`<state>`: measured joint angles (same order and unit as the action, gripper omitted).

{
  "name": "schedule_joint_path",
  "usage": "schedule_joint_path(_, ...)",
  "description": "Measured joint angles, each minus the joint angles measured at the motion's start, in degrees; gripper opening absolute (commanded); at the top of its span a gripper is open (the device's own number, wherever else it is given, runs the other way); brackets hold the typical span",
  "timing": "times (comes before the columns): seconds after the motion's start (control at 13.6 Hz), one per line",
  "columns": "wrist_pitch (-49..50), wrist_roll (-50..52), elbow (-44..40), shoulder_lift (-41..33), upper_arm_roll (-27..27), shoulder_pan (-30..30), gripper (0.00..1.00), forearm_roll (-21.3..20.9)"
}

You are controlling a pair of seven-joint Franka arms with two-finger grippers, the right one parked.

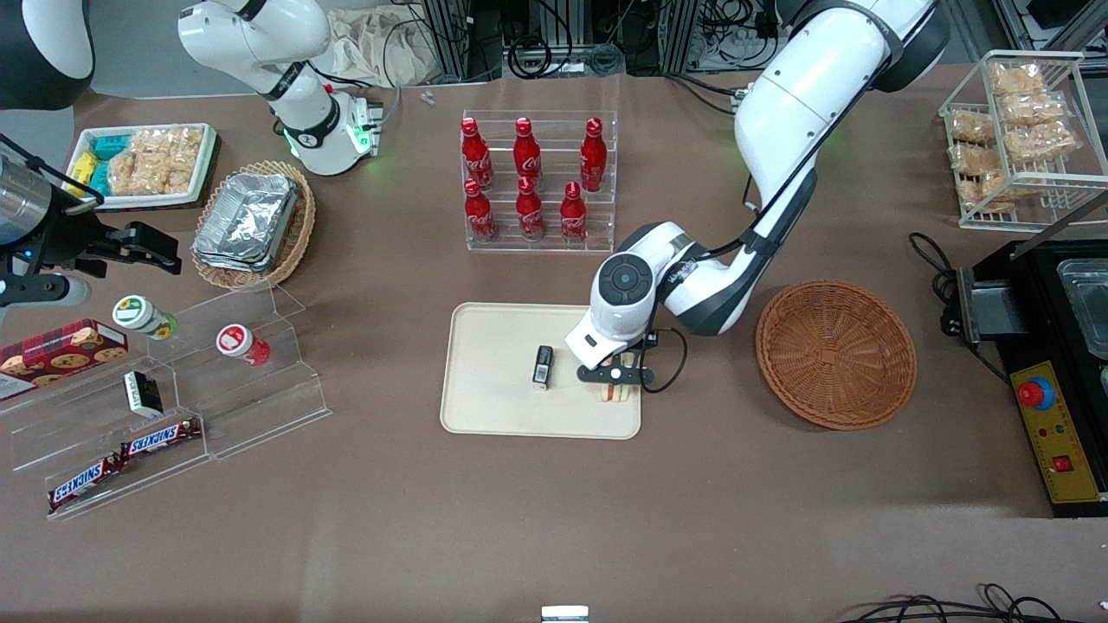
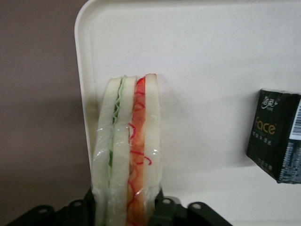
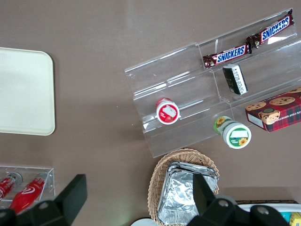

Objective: Place sandwich from basket to tray
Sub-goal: 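Lower the sandwich onto the tray beside the black box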

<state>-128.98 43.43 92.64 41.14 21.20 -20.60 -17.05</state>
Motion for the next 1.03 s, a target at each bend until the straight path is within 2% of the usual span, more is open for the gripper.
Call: schedule_joint_path(1.03,-0.48,0.26,-1.00,0.24,-0.21,0.19,0.99,0.00)
